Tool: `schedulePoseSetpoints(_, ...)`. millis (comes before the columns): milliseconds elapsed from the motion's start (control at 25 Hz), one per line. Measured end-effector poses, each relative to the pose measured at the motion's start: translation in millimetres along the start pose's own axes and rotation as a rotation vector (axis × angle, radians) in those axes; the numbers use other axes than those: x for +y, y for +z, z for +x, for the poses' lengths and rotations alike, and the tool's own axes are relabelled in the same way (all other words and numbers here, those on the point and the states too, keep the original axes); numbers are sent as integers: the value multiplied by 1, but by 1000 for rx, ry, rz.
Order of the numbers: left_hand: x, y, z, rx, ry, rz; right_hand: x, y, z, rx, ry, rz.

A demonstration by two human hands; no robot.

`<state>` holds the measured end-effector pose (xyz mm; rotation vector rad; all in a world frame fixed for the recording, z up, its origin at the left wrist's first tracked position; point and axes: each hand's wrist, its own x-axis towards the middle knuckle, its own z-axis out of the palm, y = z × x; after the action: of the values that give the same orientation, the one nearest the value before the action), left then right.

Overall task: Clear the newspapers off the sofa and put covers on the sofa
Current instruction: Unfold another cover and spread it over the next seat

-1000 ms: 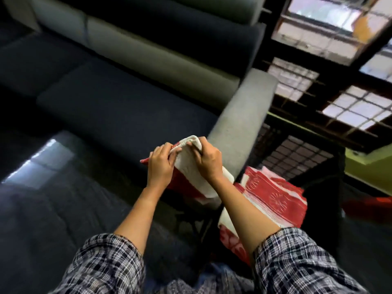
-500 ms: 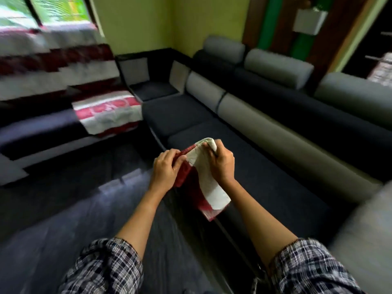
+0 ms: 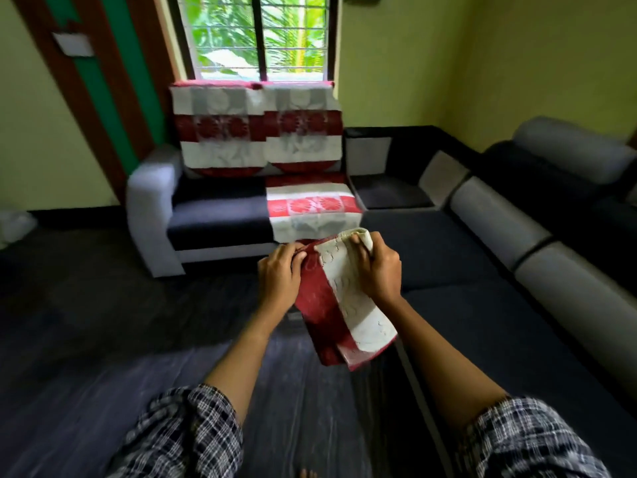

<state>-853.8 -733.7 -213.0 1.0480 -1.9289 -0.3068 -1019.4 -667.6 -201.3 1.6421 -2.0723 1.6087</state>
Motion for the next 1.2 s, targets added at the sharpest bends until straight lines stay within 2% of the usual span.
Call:
schedulePoseSetpoints(80,-35,-5,46,21,-58,45,-6,48,46,-4,-8,57)
schedulePoseSetpoints(360,-157,-22,174,204,-269,-134,-39,214,160,-67,-47,227)
schedulePoseSetpoints(480,-225,-25,232,219,-356,-198,-49,289,206,-68,-50,260)
schedulePoseSetpoints(600,-289,-26,287,210,-354,-248,-56,358,248,-24,-48,268)
schedulePoseSetpoints(760,-357,-37,361,296,-639,-446,-68,439,302,-2,-21,277)
schedulePoseSetpoints(880,-414,-28,408,197,-927,-493,-74,498,339,-7,-59,238)
schedulePoseSetpoints(960,-440,-20,428,57,-1079,-649,-73,529,358,-55,-79,234)
schedulePoseSetpoints(1080,-479,-16,468,-132,-1191,-901,-75,576,395,-73,-122,251)
schedulePoseSetpoints(1200,-527,-6,513,-111,-1231,-905,-66,624,433,-86,-175,236)
